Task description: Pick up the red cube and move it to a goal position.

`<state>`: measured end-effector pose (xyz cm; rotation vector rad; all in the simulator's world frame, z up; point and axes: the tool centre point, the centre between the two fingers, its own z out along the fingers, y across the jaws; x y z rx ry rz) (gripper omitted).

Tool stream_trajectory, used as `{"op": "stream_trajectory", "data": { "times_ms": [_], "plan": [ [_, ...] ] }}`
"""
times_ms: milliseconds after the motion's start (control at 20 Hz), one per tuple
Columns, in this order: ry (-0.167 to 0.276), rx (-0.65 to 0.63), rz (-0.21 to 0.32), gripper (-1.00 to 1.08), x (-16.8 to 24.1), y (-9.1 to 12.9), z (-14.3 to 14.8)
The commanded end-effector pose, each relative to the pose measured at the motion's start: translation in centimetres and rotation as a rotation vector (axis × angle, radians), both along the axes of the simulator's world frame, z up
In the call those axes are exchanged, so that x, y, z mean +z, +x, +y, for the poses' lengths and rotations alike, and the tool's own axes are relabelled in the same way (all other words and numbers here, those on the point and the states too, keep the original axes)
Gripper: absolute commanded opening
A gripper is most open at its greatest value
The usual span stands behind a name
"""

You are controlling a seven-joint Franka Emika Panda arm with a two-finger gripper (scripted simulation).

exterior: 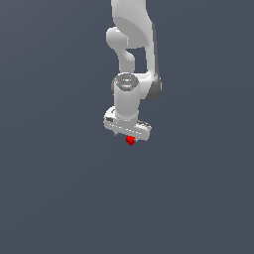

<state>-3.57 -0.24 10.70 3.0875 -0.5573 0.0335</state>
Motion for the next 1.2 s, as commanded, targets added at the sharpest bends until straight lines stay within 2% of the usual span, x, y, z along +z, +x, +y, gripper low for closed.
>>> {"op": "stream_trajectory", "data": {
  "times_ms": [0,600,1150],
  "plan": [
    [0.001,-0.069,0.003,1.00,-1.5,-0.9,0.2],
    [0.007,-0.321,0.016,1.00,-7.4,-3.7,1.8],
    [0.011,-0.378,0.019,1.00,-8.8,-4.2,2.4]
  ]
}}
